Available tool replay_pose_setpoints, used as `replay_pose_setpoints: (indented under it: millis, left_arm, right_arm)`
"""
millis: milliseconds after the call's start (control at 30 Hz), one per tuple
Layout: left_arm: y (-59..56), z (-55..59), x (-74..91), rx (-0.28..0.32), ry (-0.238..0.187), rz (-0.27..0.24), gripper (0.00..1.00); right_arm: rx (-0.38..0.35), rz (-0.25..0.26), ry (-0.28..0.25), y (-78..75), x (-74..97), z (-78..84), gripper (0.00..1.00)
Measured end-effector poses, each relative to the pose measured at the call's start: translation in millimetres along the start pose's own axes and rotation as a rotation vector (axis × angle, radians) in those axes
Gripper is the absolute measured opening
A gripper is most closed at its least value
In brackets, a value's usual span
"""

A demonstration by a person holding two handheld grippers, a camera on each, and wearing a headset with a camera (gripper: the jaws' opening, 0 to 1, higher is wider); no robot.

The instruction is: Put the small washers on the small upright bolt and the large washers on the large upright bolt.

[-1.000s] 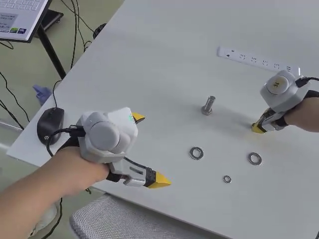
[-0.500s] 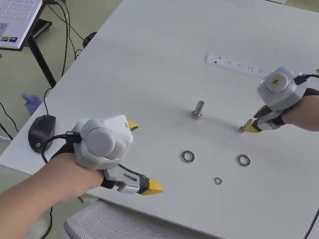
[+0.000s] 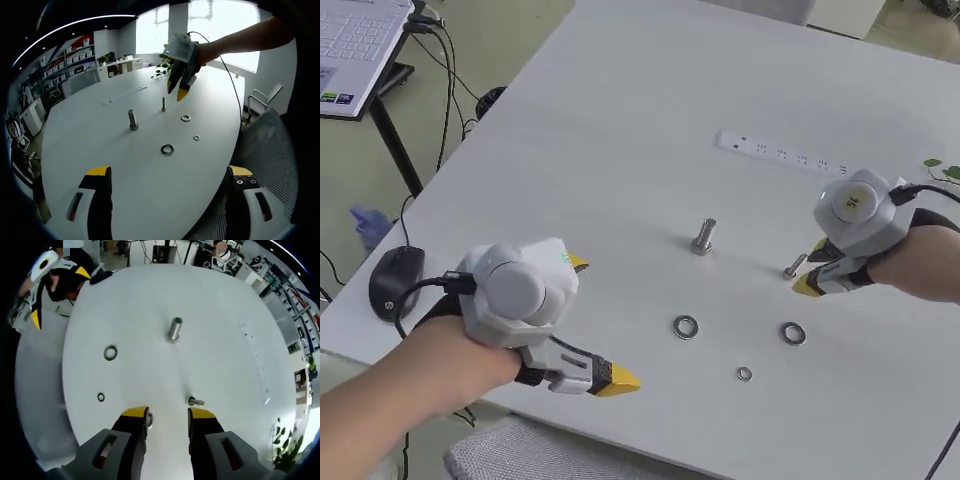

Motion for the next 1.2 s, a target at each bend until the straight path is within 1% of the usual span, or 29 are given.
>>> replay_pose_setpoints:
  millis: [200, 267, 333, 400, 500, 533, 567, 600, 667, 767, 867, 967, 1067, 1200]
  left_arm:
    - [1.2, 2.7, 7.3, -0.001, 0.009, -0.009, 0.94]
    - [1.2, 2.8, 8.4, 0.007, 0.011, -0.010, 0.93]
    - [1.1, 3.1, 9.3, 0.008, 0.013, -0.016, 0.92]
    - [-1.6, 3.1, 9.7, 0.007, 0.016, -0.010, 0.92]
    - [-4.3, 3.6, 10.6, -0.006, 0.027, -0.003, 0.91]
    - [-4.7, 3.1, 11.2, -0.010, 0.026, -0.004, 0.91]
    - [-4.5, 1.1, 12.4, -0.025, 0.012, -0.013, 0.91]
    - [-4.7, 0.2, 13.3, -0.032, 0.006, -0.012, 0.90]
    - [-4.4, -0.2, 14.2, -0.025, 0.009, -0.011, 0.90]
    - [-4.6, -0.4, 15.0, -0.031, 0.009, -0.007, 0.90]
    - [-3.9, 0.9, 14.2, -0.032, 0.019, -0.006, 0.91]
    - [-2.6, -0.3, 14.5, -0.026, 0.011, -0.016, 0.91]
    - [-3.0, -0.6, 13.8, -0.019, 0.009, -0.017, 0.91]
    - [-5.5, -0.5, 10.9, -0.012, 0.021, -0.012, 0.90]
  right_arm:
    - [-0.005, -0.034, -0.012, 24.6, 1.8, 8.5, 0.33]
    - [-0.011, -0.060, -0.031, 34.3, 2.0, 9.8, 0.35]
    - [-0.001, -0.061, -0.030, 40.6, 2.6, 12.1, 0.34]
    - [0.008, -0.061, -0.032, 45.8, 2.8, 13.9, 0.34]
    - [0.002, -0.079, -0.041, 54.5, 2.9, 16.7, 0.34]
    - [0.003, -0.081, -0.040, 57.0, 2.8, 17.9, 0.34]
    - [0.007, -0.086, -0.040, 59.1, 1.6, 19.3, 0.34]
    - [0.009, -0.091, -0.038, 57.6, -0.5, 19.5, 0.34]
    - [0.017, -0.092, -0.030, 60.3, -2.4, 23.4, 0.34]
    - [0.023, -0.101, -0.027, 64.9, -3.6, 27.3, 0.34]
    - [0.025, -0.115, -0.025, 71.4, -6.5, 30.6, 0.34]
    - [0.034, -0.120, -0.020, 78.2, -9.9, 33.4, 0.35]
    - [0.043, -0.120, -0.032, 85.5, -12.0, 33.7, 0.35]
    - [0.056, -0.137, -0.011, 93.3, -21.7, 37.8, 0.35]
Point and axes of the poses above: the centre of the closed fingertips' face, and the gripper's own axes: x roughly backward along the fingers, y roughly to its left, z roughly out of its underside, the point moved 7 cm from there along x, roughly backward along the fingers, and after that the axes turned 15 degrees about -x, right-handed, at the moved point
